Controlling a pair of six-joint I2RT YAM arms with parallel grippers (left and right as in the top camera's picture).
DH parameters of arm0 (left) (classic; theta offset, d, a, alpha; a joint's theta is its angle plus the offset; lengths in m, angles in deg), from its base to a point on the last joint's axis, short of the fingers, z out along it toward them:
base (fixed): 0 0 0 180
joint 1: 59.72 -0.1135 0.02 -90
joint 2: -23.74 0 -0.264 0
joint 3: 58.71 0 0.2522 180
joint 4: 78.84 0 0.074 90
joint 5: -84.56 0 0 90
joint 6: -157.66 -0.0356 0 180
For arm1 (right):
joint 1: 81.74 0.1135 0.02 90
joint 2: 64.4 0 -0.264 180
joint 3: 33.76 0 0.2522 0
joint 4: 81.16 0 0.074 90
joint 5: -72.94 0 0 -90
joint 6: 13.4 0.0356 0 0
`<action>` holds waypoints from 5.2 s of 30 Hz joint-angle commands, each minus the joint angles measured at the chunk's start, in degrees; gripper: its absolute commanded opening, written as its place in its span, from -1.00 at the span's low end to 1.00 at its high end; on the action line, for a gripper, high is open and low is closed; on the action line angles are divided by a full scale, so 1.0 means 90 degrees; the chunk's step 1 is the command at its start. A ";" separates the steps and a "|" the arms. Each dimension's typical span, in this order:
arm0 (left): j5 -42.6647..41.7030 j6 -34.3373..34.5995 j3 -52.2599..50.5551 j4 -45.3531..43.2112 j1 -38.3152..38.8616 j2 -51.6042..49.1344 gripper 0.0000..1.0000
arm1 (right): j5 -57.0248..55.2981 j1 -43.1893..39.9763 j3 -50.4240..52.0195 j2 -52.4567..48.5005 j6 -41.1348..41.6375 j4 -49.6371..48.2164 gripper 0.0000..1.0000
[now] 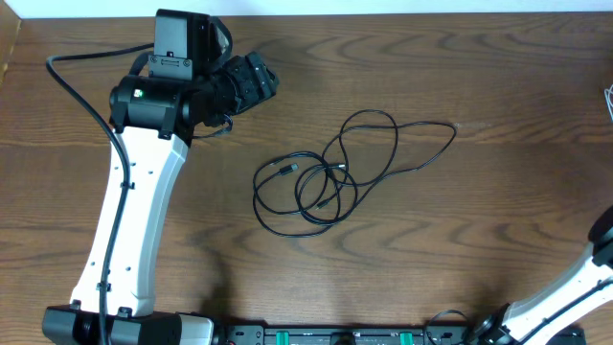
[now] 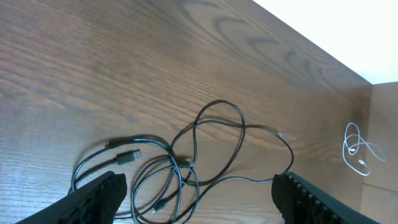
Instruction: Untangle cables
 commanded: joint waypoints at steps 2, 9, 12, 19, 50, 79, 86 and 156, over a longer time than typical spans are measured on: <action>0.0092 -0.0114 0.0068 0.0012 0.0007 -0.0015 0.61 | 0.0911 0.0168 -0.0070 0.1224 0.0056 0.0561 0.98; 0.0087 -0.0461 0.0063 0.0022 0.0007 -0.0039 0.61 | 0.2361 0.0488 -0.0070 0.2334 0.0087 0.2254 0.99; 0.0087 -0.0814 0.0063 0.0136 0.0007 -0.0039 0.61 | 0.3145 0.0789 -0.0070 0.2594 0.0080 0.3157 0.98; 0.0087 -0.1923 -0.0015 0.0639 0.0007 -0.0039 0.61 | 0.3128 0.1957 -0.0007 0.2633 -0.0163 0.4979 0.96; 0.1168 -0.0010 -0.2783 -0.1207 0.1651 -0.0121 0.44 | 0.1481 0.4194 0.1015 0.2489 -0.0539 0.5372 0.98; 0.1821 0.0670 -0.2958 -0.2548 0.2997 -0.2064 -0.07 | 0.1151 0.4199 0.1020 0.2489 -0.0544 0.5481 0.98; 0.1819 0.0818 -0.2963 -0.2548 0.3004 -0.2110 -0.21 | 0.1154 0.4199 0.1020 0.2489 -0.0544 0.5489 0.99; 0.3378 -0.0318 -0.2535 -0.5933 0.2055 0.4036 -0.85 | 0.1224 0.4787 0.1020 0.2489 -0.0665 0.5527 0.98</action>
